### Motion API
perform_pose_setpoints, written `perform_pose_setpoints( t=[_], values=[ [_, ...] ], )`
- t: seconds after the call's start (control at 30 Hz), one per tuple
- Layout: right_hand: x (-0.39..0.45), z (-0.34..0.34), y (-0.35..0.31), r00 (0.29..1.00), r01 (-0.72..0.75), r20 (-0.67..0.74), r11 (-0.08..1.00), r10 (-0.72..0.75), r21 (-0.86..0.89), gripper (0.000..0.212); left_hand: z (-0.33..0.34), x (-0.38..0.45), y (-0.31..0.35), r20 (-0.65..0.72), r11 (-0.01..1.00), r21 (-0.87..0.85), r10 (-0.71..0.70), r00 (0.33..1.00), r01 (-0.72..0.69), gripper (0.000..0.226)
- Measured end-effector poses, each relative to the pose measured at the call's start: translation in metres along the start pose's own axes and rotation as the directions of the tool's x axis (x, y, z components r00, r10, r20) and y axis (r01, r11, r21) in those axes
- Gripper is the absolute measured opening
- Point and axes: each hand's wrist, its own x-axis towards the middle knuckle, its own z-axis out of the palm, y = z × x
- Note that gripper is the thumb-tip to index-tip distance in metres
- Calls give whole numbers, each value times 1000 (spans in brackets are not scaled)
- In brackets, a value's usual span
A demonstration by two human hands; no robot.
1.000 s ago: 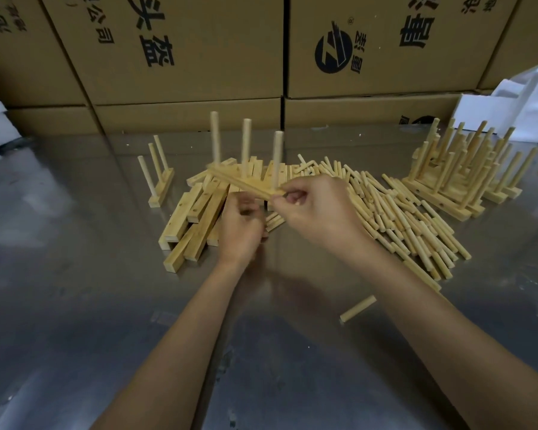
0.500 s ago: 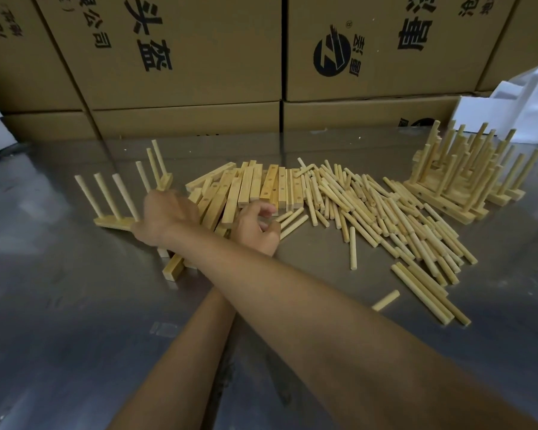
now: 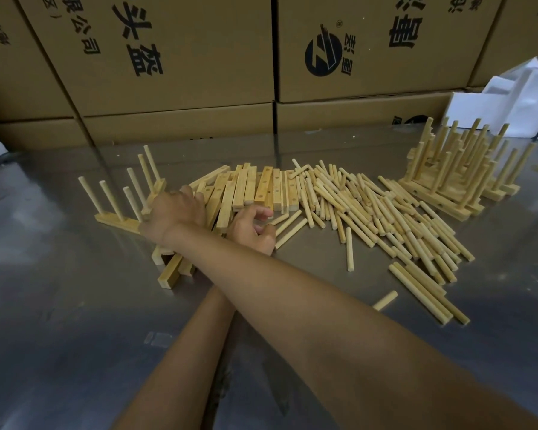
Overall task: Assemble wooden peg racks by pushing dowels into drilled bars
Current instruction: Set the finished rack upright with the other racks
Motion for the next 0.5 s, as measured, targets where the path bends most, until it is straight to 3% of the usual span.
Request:
perform_pose_setpoints(
  t=[0.1, 0.17, 0.2, 0.23, 0.33, 0.37, 0.5],
  values=[
    [-12, -25, 13, 999, -21, 29, 986, 16, 167, 21, -5, 0, -4, 17, 998, -15, 55, 998, -55, 28],
    [-23, -45, 29, 999, -42, 35, 951, 33, 305, 24, -13, 0, -4, 188, 985, 70, 144, 972, -159, 21],
    [-29, -56, 40, 999, -51, 13, 929, 49, 366, 24, -17, 1, -2, 248, 979, 129, 120, 961, -155, 20],
    [-34, -66, 52, 997, -58, -24, 906, 75, 419, 23, -21, 2, -2, 221, 972, 189, 99, 970, -142, 19],
    [-53, -95, 98, 968, -106, -144, 853, 207, 511, 22, -39, 3, 11, -48, 994, 67, 84, 995, -81, 19],
    [-61, -101, 114, 955, -128, -166, 848, 245, 514, 23, -45, 3, 15, -87, 991, 106, 89, 992, -80, 20],
    [-105, -105, 170, 929, -200, -190, 861, 319, 467, 22, -59, 7, 6, -76, 816, 565, 196, 978, -120, 26]
  ],
)
